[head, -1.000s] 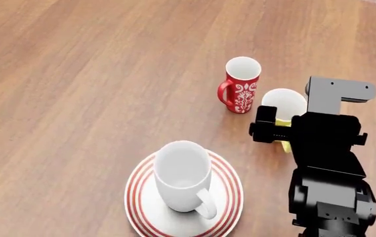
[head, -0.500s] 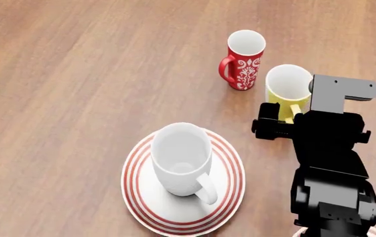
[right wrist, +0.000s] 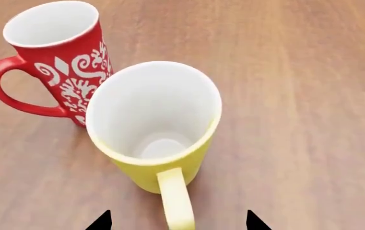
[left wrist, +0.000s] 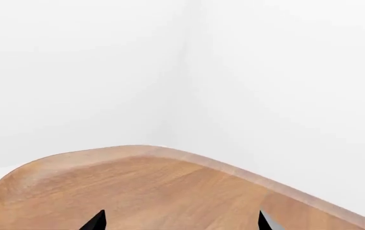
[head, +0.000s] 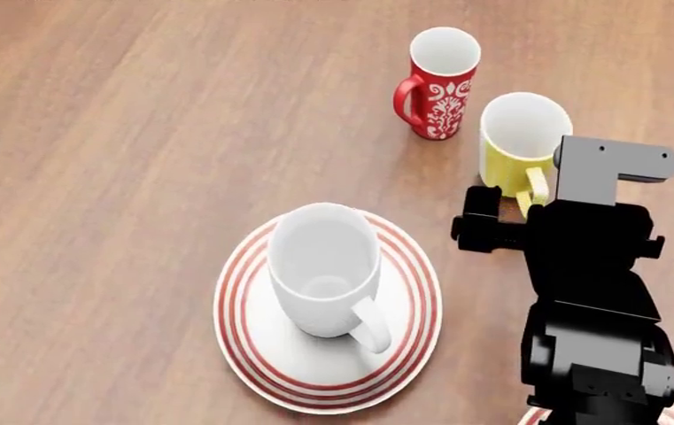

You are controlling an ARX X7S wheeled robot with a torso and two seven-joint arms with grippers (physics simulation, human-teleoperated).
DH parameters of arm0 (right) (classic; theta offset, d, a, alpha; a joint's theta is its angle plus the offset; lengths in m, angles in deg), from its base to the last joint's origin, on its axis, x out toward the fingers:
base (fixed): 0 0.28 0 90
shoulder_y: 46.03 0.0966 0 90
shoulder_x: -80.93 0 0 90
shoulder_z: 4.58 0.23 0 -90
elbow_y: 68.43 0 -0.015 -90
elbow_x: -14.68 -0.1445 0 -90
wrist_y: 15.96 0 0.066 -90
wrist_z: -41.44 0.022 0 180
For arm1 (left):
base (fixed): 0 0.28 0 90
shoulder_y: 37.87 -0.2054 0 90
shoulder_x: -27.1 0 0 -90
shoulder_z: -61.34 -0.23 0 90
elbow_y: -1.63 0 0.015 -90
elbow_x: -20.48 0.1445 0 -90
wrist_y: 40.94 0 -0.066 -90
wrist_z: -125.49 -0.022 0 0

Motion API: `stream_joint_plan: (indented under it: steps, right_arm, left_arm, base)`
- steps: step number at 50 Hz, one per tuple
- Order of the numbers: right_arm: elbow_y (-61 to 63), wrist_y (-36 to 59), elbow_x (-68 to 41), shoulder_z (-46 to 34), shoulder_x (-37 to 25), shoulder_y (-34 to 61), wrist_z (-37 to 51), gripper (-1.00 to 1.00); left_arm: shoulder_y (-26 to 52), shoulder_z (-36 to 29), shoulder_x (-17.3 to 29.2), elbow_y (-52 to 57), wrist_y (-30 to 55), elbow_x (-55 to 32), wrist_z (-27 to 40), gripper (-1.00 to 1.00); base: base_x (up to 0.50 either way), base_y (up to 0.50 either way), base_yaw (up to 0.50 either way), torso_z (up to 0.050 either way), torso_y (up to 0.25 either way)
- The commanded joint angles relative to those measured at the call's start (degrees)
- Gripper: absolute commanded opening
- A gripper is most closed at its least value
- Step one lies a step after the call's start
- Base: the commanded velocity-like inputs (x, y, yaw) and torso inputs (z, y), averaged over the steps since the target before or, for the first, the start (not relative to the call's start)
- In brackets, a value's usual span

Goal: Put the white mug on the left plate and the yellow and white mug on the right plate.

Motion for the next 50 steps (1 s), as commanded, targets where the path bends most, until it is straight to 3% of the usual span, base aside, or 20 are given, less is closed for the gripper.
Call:
stream_joint_plan:
  steps: [1,19,20,35,50]
  right_arm:
    - [0.0,0.1,0.0,0.0,0.0,-0.1,0.0,1.0]
    - [0.0,-1.6,-0.3,0.5,0.1,0.0,-0.1,1.0]
    - [0.0,-2.1,-0.7,1.1,0.0,0.0,-0.7,-1.0]
    - [0.0,-5.2,-0.3,3.9,-0.1,-0.8,-1.7,-1.0]
    - [0.0,-20.0,-1.6,9.1,0.0,-1.6,-8.2,-1.0]
  left_arm:
    - [0.0,0.1,0.1,0.0,-0.2,-0.5,0.1,1.0]
    - [-0.1,0.5,0.0,-0.3,-0.9,-1.6,0.5,1.0]
    - [-0.1,0.4,0.0,-0.3,-0.9,-1.6,0.5,1.0]
    - [-0.4,0.3,0.2,0.0,-1.1,-1.5,0.6,1.0]
    - [-0.1,0.0,0.7,0.1,-0.7,-1.4,0.9,1.0]
  base:
    - [0.0,0.0,0.0,0.0,0.0]
    - [0.0,0.0,0.0,0.0,-0.028]
    - [0.0,0.0,0.0,0.0,0.0]
    - [0.0,0.0,0.0,0.0,0.0]
    - [0.0,0.0,0.0,0.0,0.0]
